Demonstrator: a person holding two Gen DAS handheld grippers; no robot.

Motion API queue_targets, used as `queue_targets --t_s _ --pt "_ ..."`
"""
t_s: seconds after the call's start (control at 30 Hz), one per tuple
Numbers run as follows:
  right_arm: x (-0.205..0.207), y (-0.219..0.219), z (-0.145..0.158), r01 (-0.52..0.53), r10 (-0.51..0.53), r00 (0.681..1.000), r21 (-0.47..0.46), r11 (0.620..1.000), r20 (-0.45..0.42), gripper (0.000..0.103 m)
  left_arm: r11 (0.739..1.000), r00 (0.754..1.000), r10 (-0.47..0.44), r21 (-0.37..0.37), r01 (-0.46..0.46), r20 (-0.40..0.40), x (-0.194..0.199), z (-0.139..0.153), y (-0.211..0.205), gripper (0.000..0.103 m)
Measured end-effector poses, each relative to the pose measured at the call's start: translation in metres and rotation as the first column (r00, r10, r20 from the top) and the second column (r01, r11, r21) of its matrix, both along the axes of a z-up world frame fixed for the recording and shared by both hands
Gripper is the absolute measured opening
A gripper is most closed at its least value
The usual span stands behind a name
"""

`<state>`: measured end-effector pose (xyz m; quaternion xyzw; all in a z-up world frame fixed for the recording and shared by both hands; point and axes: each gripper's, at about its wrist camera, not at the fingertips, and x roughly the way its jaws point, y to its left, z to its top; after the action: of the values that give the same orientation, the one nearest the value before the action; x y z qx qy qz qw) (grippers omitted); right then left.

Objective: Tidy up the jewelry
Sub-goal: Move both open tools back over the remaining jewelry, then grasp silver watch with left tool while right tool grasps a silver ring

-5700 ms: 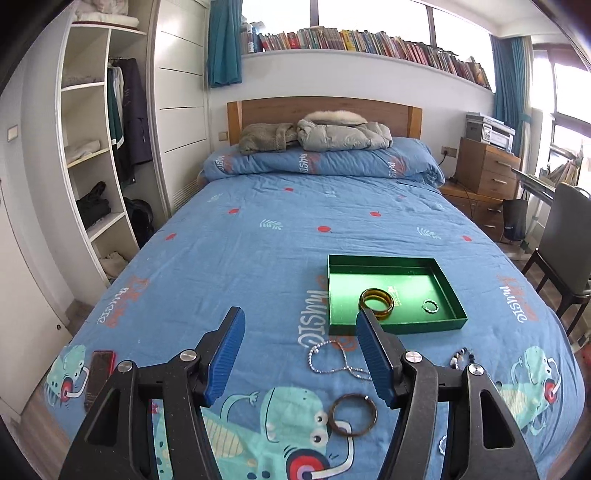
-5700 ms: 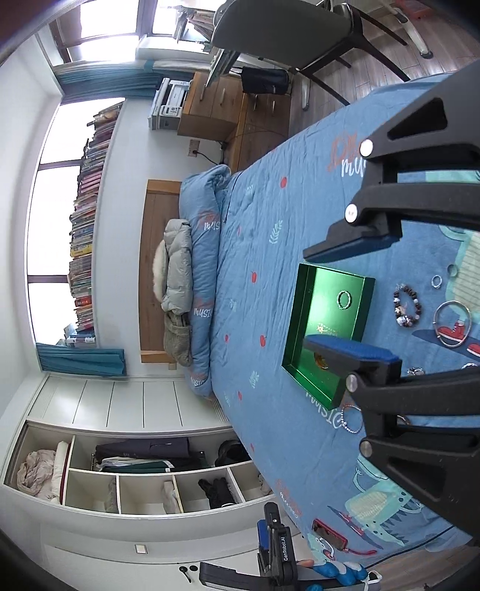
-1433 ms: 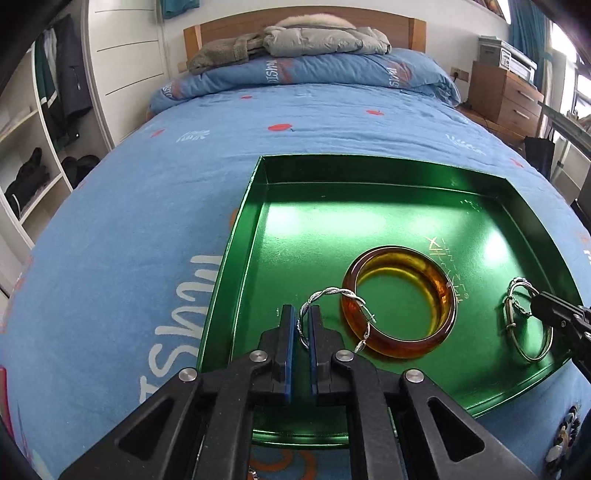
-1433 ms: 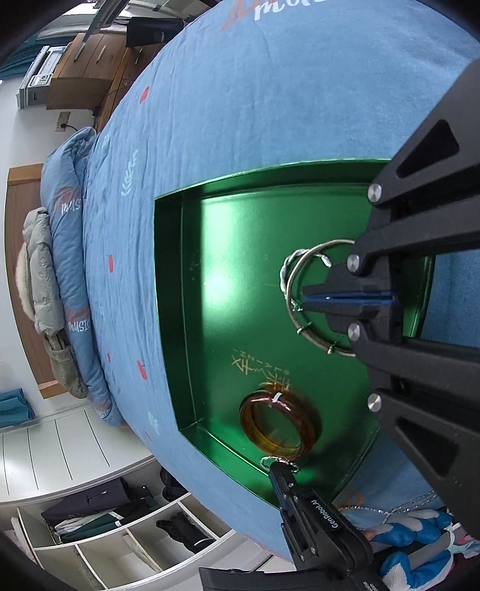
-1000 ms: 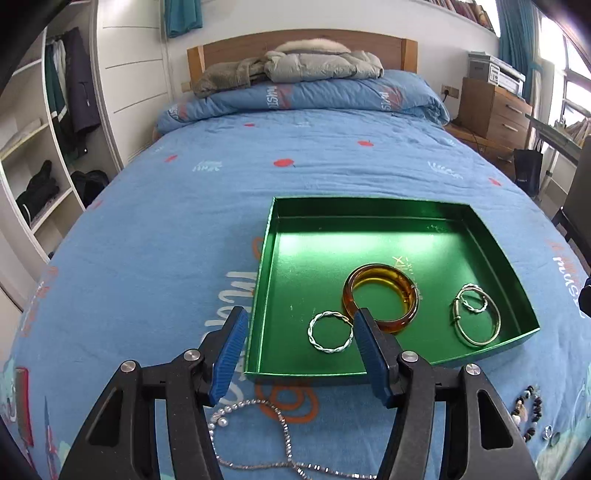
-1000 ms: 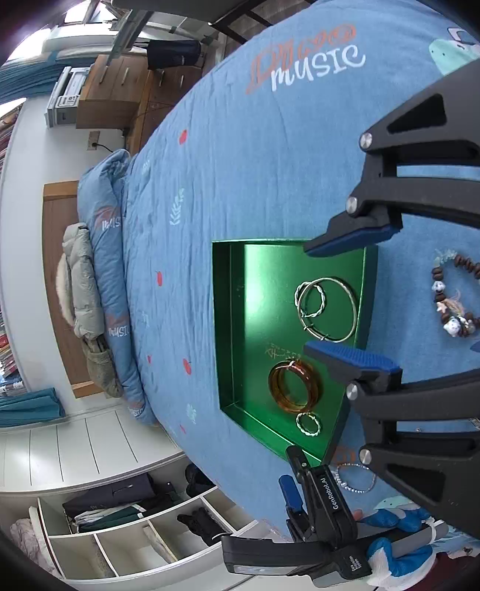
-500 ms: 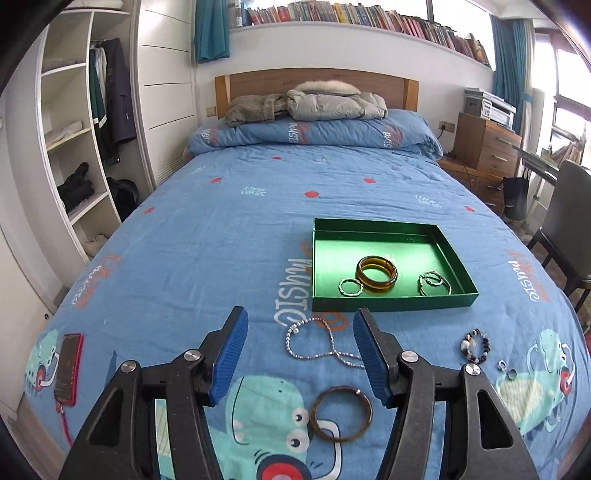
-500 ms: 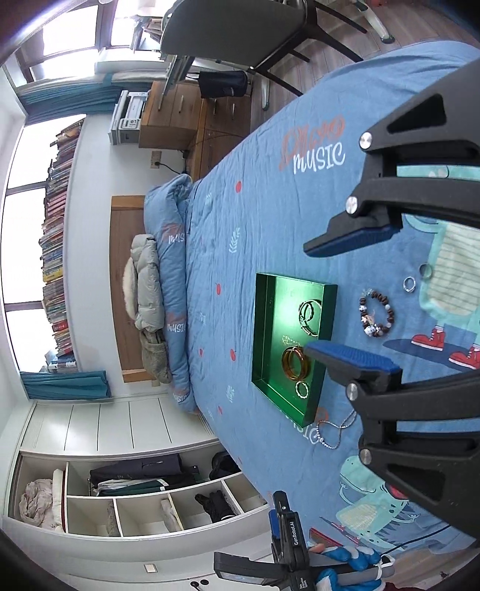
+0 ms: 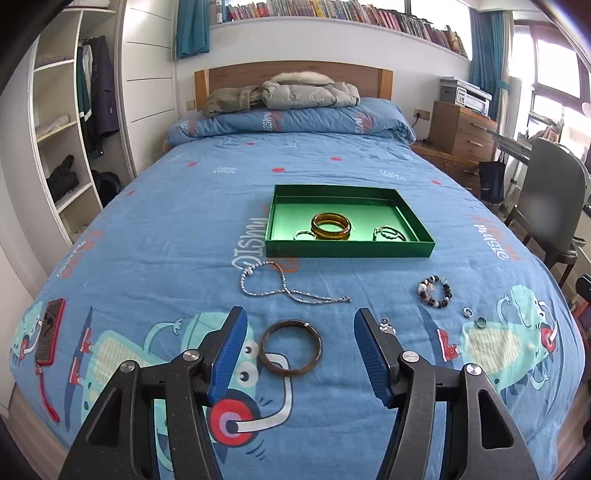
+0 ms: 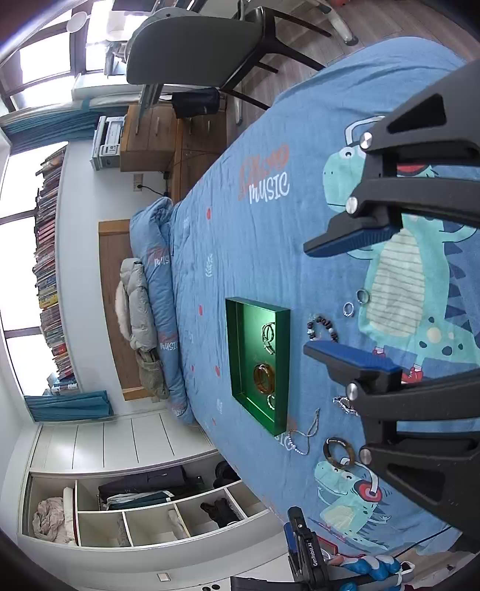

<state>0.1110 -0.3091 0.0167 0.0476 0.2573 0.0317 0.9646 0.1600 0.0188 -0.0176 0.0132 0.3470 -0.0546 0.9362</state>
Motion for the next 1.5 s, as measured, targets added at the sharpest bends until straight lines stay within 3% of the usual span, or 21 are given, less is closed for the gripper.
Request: queue_targets --t_s 0.23,0.37,0.6,0.77,1.0,1.23,1.37,1.5 --pt "0.018 -0.012 -0.048 -0.020 0.021 0.998 0.031 0.999 -0.059 0.045 1.000 1.000 0.001 -0.021 -0.001 -0.028 0.010 -0.041 -0.036 0.062" --pt "0.032 -0.008 -0.073 -0.041 0.043 0.995 0.030 0.999 -0.084 0.045 1.000 0.999 -0.006 -0.029 0.005 -0.036 0.018 -0.061 -0.051 0.069" --pt "0.059 0.003 -0.111 -0.067 0.070 0.988 0.022 0.997 -0.136 0.044 0.999 0.995 -0.046 -0.029 0.043 -0.090 0.042 -0.097 -0.074 0.070" --pt "0.082 0.003 -0.135 -0.076 0.081 0.979 0.033 0.997 -0.190 0.036 0.996 0.989 -0.078 -0.048 0.072 -0.123 0.057 -0.114 -0.089 0.069" --pt "0.100 0.010 -0.152 -0.102 0.103 0.968 0.015 0.995 -0.228 0.031 0.996 0.985 -0.074 -0.051 0.067 -0.158 0.071 -0.131 -0.095 0.062" --pt "0.105 0.017 -0.160 -0.103 0.090 0.963 -0.040 0.994 -0.253 0.027 0.997 0.986 -0.080 -0.030 0.077 -0.145 0.071 -0.135 -0.102 0.052" --pt "0.105 0.022 -0.162 -0.117 0.092 0.963 -0.083 0.990 -0.252 0.026 0.996 0.987 -0.088 -0.022 0.086 -0.136 0.072 -0.135 -0.105 0.042" --pt "0.103 0.023 -0.162 -0.129 0.102 0.964 -0.096 0.987 -0.247 0.019 0.994 0.986 -0.106 -0.011 0.105 -0.129 0.071 -0.134 -0.110 0.029"
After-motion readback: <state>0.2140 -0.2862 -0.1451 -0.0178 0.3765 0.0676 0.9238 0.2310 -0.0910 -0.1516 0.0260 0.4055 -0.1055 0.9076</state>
